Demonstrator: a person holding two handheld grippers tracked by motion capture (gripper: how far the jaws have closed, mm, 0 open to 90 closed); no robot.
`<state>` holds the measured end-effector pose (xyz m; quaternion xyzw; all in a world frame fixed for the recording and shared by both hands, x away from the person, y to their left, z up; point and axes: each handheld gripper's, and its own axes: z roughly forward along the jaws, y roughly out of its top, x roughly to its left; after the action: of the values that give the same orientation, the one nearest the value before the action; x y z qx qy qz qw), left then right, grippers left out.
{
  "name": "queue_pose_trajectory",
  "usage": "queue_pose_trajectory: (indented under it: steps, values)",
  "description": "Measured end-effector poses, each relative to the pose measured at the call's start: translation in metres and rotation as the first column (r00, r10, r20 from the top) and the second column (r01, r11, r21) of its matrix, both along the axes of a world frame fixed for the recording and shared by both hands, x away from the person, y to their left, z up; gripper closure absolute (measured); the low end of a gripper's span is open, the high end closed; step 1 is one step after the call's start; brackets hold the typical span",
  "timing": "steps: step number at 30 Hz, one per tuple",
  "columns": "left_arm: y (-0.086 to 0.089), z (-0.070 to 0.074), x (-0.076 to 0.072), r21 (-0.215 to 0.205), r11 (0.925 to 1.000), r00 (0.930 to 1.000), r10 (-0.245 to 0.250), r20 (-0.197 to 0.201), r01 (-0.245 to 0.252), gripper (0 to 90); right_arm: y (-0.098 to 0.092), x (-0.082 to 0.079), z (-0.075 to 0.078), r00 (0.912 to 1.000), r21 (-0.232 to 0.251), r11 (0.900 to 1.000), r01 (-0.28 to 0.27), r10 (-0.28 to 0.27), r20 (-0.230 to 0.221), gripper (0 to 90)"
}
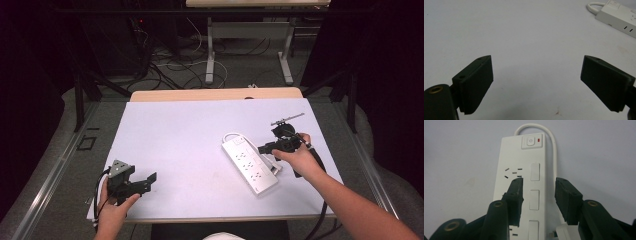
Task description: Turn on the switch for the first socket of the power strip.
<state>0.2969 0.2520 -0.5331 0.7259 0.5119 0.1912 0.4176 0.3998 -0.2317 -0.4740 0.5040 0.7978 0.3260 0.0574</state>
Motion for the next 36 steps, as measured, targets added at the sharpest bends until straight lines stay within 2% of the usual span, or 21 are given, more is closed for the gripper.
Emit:
queue_pose_trajectory:
  steps: [3,6,10,11,16,20,21,22,23,24,26,29,33,36]
  values:
    - [0.000,0.000,0.000,0.000,1.0000,1.0000,0.000,-0.002,0.000,11.0,0.004,0.003,0.000,1.0000,0.004,1.000,0.005,-0.005,0.001,66.5]
    - [0.000,0.000,0.000,0.000,1.0000,1.0000,0.000,-0.002,0.000,11.1,0.009,0.005,0.000,0.9994,0.017,1.000,0.022,-0.022,-0.026,72.0]
    - [0.000,0.000,0.000,0.000,1.0000,1.0000,0.000,-0.002,0.000,11.2,0.012,0.007,0.000,0.9988,0.004,1.000,0.030,-0.030,-0.038,76.8]
    - [0.000,0.000,0.000,0.000,1.0000,1.0000,0.000,-0.001,0.000,11.3,0.015,0.008,-0.001,0.9977,-0.004,0.999,0.037,-0.037,-0.057,79.4]
    - [0.000,0.000,0.000,0.001,1.0000,1.0000,0.000,-0.002,0.000,11.4,0.020,0.013,-0.004,0.9949,-0.013,0.999,0.043,-0.044,-0.090,85.1]
    - [0.000,0.000,0.000,0.001,1.0000,1.0000,0.000,-0.004,0.000,11.5,0.023,0.017,-0.006,0.9954,-0.028,0.999,0.039,-0.041,-0.087,89.4]
    - [0.000,0.000,0.000,0.002,1.0000,1.0000,-0.001,-0.004,0.001,11.4,0.024,0.017,-0.007,0.9953,-0.031,0.998,0.057,-0.059,-0.078,90.0]
    - [0.000,0.000,0.000,0.002,1.0000,1.0000,-0.001,-0.004,0.001,11.4,0.024,0.017,-0.007,0.9953,-0.031,0.998,0.057,-0.059,-0.078,90.0]
    - [0.000,0.000,0.000,0.001,1.0000,1.0000,-0.001,-0.004,0.001,11.5,0.025,0.018,-0.006,0.9939,-0.033,0.998,0.049,-0.052,-0.097,90.0]
    - [0.000,0.000,0.000,0.001,1.0000,1.0000,0.000,-0.004,0.000,11.5,0.025,0.019,-0.008,0.9957,-0.025,0.999,0.035,-0.037,-0.084,90.0]
    - [0.000,0.000,0.000,0.001,1.0000,1.0000,-0.001,-0.004,0.001,11.5,0.026,0.021,-0.008,0.9951,-0.038,0.999,0.035,-0.039,-0.091,90.0]
    - [0.000,0.000,0.000,0.002,1.0000,1.0000,-0.001,-0.005,0.001,11.6,0.029,0.026,-0.011,0.9919,-0.040,0.997,0.062,-0.066,-0.108,90.0]
    - [0.000,0.000,0.000,0.002,1.0000,1.0000,-0.001,-0.005,0.001,11.6,0.031,0.029,-0.014,0.9926,-0.044,0.997,0.059,-0.063,-0.104,90.0]
    - [0.000,0.000,0.000,0.001,1.0000,1.0000,0.000,-0.005,0.000,11.7,0.033,0.031,-0.015,0.9903,-0.054,0.996,0.067,-0.073,-0.118,90.0]
